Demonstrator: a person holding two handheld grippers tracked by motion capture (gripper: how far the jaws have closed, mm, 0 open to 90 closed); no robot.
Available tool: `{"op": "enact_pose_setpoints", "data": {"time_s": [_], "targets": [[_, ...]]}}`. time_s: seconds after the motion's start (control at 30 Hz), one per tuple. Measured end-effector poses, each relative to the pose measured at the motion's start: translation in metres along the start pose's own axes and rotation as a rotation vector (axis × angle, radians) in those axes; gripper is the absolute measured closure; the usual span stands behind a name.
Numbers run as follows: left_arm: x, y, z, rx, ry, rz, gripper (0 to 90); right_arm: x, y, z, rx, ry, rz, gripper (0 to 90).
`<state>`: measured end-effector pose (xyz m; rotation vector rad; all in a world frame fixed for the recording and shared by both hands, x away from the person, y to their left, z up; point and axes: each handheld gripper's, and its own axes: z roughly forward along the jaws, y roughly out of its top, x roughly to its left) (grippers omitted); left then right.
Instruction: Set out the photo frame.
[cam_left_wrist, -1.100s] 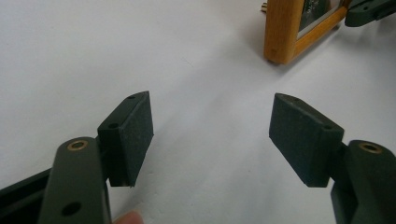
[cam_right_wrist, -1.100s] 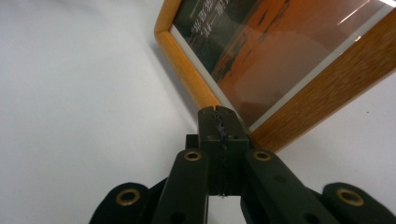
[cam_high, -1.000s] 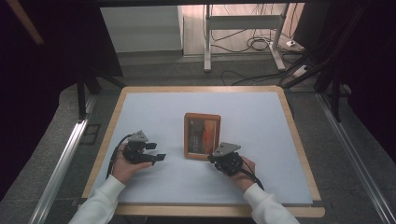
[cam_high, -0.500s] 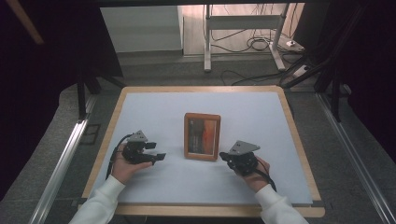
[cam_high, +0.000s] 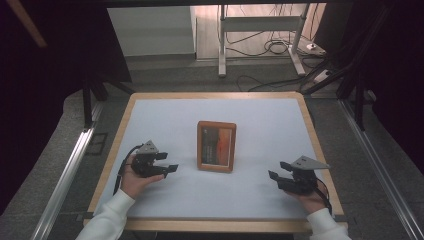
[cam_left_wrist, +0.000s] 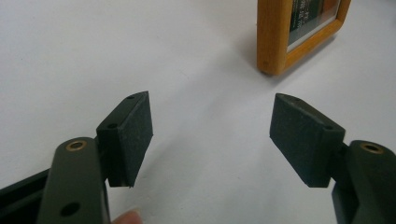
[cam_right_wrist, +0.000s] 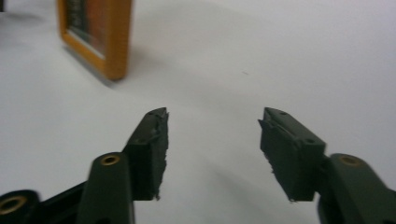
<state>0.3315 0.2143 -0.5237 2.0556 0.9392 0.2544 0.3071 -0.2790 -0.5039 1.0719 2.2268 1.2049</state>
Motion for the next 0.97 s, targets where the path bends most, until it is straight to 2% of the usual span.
{"op": "enact_pose_setpoints", "data": {"time_s": [0.13, 0.4, 0.6, 0.97], "targets": [[-0.005, -0.001, -0.003, -0.005, 0.014, 0.005, 29.1, -0.009, -0.008, -0.006, -0.003, -0.014, 0.035, 34.7], [-0.010, -0.007, -0.008, -0.004, 0.036, 0.004, 29.1, -0.022, -0.014, -0.008, -0.004, -0.041, 0.051, 31.2], [-0.010, -0.007, -0.010, -0.012, 0.038, 0.007, 29.0, -0.020, -0.015, -0.006, 0.008, -0.044, 0.038, 29.5], [-0.007, -0.008, -0.009, -0.017, 0.041, 0.004, 28.2, -0.019, -0.013, -0.007, -0.014, -0.058, 0.060, 24.9]]}}
